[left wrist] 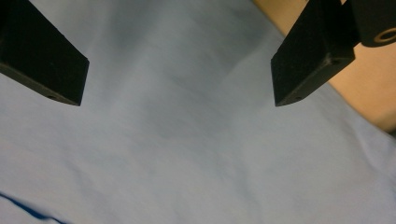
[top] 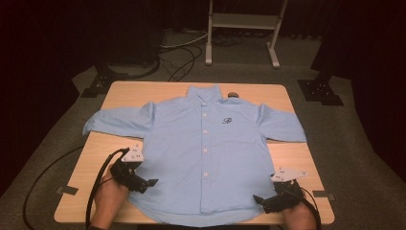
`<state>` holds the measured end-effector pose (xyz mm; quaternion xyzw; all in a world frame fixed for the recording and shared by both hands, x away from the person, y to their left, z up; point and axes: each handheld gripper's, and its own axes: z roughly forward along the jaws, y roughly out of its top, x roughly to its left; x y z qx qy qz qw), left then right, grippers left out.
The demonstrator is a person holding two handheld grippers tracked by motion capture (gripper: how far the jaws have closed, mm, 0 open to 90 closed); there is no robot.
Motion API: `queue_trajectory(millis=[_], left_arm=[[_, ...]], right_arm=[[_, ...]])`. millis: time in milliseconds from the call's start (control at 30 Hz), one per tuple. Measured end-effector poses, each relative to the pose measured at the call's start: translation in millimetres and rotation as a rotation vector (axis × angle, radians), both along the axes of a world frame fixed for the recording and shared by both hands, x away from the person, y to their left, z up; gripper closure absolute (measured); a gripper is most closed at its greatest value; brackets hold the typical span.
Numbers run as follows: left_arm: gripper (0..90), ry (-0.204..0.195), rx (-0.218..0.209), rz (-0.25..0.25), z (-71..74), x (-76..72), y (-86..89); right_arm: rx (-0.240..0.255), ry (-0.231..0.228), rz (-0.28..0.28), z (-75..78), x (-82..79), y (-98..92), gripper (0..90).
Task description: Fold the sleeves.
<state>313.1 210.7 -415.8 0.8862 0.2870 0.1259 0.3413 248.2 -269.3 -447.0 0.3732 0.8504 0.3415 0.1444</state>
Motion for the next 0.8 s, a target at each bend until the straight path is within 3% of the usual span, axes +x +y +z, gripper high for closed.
queue_trajectory(millis=[67, 100, 167, 267, 300, 333, 400, 500, 800], left_arm=[[3.4, -0.038, 0.005, 0.008, 0.2, 14.4, 0.5], [3.4, -0.038, 0.005, 0.008, 0.2, 14.4, 0.5], [3.4, -0.046, 0.017, 0.022, -2.1, 35.8, 1.0], [3.4, -0.04, 0.027, 0.02, -5.3, 53.7, -0.9], [3.4, -0.04, 0.027, 0.02, -5.3, 53.7, -0.9], [3.4, -0.031, 0.038, 0.021, -8.1, 63.8, -1.9], [3.4, -0.046, 0.032, 0.024, -9.8, 67.1, -1.6], [3.4, -0.021, 0.027, 0.025, -17.0, 76.7, -0.2], [0.0, 0.007, -0.011, 0.011, -24.1, 78.3, -1.2]], right_arm=[[0.0, 0.0, 0.001, 0.0, 0.0, -0.1, 0.0], [0.0, 0.0, 0.001, 0.0, 0.0, -0.1, 0.0], [0.0, 0.0, 0.001, 0.0, 0.1, -0.1, 0.0], [0.0, 0.0, 0.002, 0.0, 0.1, -0.1, 0.0], [-0.001, 0.001, 0.002, 0.1, 0.1, -0.1, 0.0], [-0.001, 0.0, 0.002, 0.1, 0.1, -0.2, 0.0], [0.0, 0.001, 0.002, 0.1, 0.2, -0.1, 0.0], [-0.001, 0.001, 0.003, 0.1, 0.2, -0.2, 0.0], [-0.003, 0.003, 0.003, 0.3, 0.4, 0.1, 0.0]])
